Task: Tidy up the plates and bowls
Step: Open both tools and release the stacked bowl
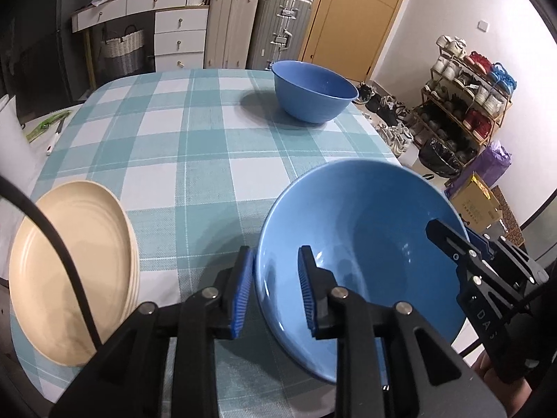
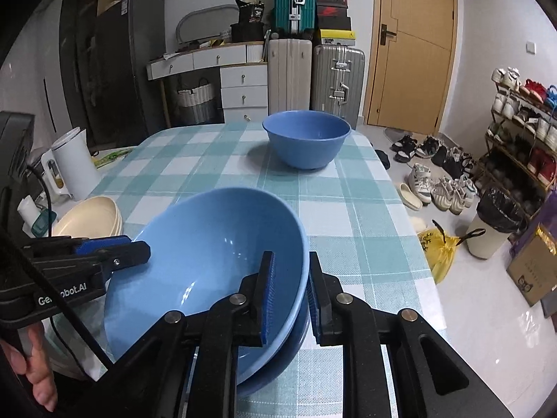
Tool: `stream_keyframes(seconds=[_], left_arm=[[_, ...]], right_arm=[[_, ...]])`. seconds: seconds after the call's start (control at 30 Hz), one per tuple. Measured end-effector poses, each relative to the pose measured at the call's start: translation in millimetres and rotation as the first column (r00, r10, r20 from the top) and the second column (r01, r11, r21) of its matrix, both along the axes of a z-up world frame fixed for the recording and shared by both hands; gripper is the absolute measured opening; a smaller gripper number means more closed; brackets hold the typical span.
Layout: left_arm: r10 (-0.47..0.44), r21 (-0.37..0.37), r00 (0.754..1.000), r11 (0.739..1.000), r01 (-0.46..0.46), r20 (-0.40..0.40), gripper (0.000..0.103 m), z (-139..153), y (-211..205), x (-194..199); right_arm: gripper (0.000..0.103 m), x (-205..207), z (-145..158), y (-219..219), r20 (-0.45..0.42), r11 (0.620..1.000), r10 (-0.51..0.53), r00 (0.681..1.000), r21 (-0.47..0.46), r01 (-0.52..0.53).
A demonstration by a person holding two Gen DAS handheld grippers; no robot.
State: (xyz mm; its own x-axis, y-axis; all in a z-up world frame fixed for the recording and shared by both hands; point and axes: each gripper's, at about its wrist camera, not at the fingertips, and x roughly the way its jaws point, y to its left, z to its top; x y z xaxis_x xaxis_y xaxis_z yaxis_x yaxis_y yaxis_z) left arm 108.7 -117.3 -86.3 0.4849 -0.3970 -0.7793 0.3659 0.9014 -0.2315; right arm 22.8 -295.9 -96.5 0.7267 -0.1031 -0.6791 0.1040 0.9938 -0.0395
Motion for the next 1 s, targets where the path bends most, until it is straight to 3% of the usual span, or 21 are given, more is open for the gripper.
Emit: stream_keyframes(seconds=[0.3,0.53,0.57,0.63,0.7,0.83,0.9,1.0], left_arm=[[0.047,-0.035,0.999,0.998,-0.047,0.001,0.024,-1.9,9.2,6.0],[0.076,-0.049,0.997,0.996,-0.076,-0.006,0.028,-4.4,14.1,11.1],[0.078,-0.054,0.997,0.995,-0.078,-0.006,0.031,-4.6,14.2,11.4],[0.083,-0.060,0.997,0.995,-0.083,0.000,0.046,-3.6,14.5,11.3],[0.097,-0.067,0.995,0.993,-0.096,0.012,0.046,-1.9,16.0,10.7],[0.115,-0.053,0.993,0.992,-0.114,0.011,0.047,-4.4,16.4,15.7],[0.126,-0.059,0.992,0.990,-0.124,0.015,0.048,-4.0,18.0,16.9],[0.139,-0.062,0.989,0.989,-0.136,0.045,0.058,-0.1,20.3,15.5]], right_arm=[[0.017,-9.8,6.8,-2.3,0.079,0.999,0.012,0.997,-0.047,-0.008],[0.020,-7.1,1.9,-28.1,0.064,0.995,-0.041,0.997,0.089,0.035],[0.023,-5.0,0.3,-31.5,0.057,0.993,-0.041,0.997,0.117,0.034],[0.029,-4.3,-1.5,-39.2,0.062,0.983,-0.045,0.997,0.180,0.033],[0.048,-5.1,-1.8,-43.6,0.072,0.977,-0.061,0.996,0.211,0.045],[0.069,-9.1,3.2,-39.2,0.138,0.979,-0.049,0.989,0.201,0.020],[0.087,-8.7,4.8,-32.1,0.158,0.984,-0.027,0.987,0.179,-0.002],[0.088,-7.7,7.2,-19.5,0.181,0.988,0.022,0.983,0.148,-0.049]])
